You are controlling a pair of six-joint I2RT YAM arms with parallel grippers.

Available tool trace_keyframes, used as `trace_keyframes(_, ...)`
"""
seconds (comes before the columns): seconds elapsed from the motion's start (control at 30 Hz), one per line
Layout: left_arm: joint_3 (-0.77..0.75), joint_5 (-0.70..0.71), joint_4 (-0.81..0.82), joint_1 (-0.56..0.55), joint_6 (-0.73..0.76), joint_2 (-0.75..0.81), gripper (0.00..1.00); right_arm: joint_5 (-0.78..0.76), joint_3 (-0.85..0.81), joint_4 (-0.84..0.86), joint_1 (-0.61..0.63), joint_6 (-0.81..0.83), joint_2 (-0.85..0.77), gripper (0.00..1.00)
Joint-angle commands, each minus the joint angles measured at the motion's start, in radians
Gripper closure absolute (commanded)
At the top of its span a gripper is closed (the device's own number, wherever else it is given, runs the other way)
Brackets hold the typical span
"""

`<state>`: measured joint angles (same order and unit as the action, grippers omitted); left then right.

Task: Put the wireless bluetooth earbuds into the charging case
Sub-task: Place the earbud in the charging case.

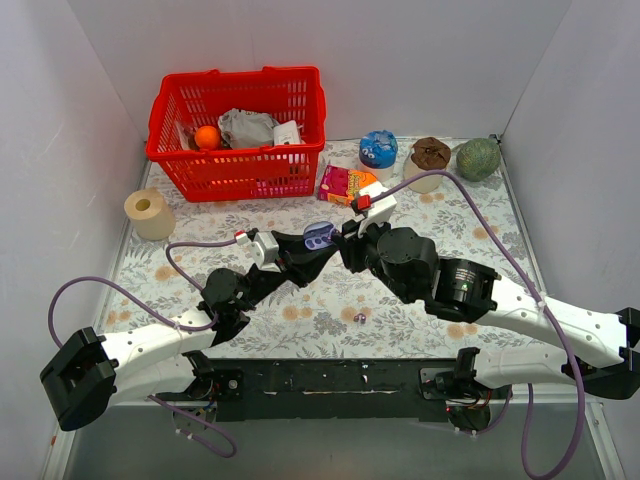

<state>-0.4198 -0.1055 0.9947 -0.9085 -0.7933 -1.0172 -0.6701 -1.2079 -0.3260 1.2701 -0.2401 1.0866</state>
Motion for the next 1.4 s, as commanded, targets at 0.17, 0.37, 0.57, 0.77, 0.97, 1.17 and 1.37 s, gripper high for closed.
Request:
trace_keyframes(0.17,-0.004,0.001,0.053,-0.003,-0.006,0.019,1.00,0.023,-0.053,-0.007,0.006,0.001,0.022,0.66)
trace_keyframes(0.37,0.003,0.003,0.056,-0.003,-0.007,0.022,1.00,0.018,-0.073,-0.007,0.005,0.009,0.042,0.66)
trace_keyframes(0.57,0.007,0.001,0.061,-0.003,-0.014,0.023,1.00,0.014,-0.074,-0.018,0.005,0.009,0.047,0.65)
trace_keyframes(0.77,0.010,0.004,0.074,-0.003,-0.027,0.020,1.00,0.012,-0.071,-0.030,0.005,0.002,0.038,0.65)
trace_keyframes(0.97,0.006,-0.005,0.078,-0.003,-0.034,0.009,1.00,0.033,-0.107,-0.045,0.005,0.002,0.061,0.64)
trace_keyframes(1.17,0.007,-0.002,0.074,-0.003,-0.035,0.012,1.00,0.041,-0.133,-0.065,0.005,0.007,0.084,0.62)
trace_keyframes(1.37,0.007,-0.002,0.078,-0.003,-0.037,0.009,1.00,0.041,-0.128,-0.071,0.005,-0.002,0.064,0.62)
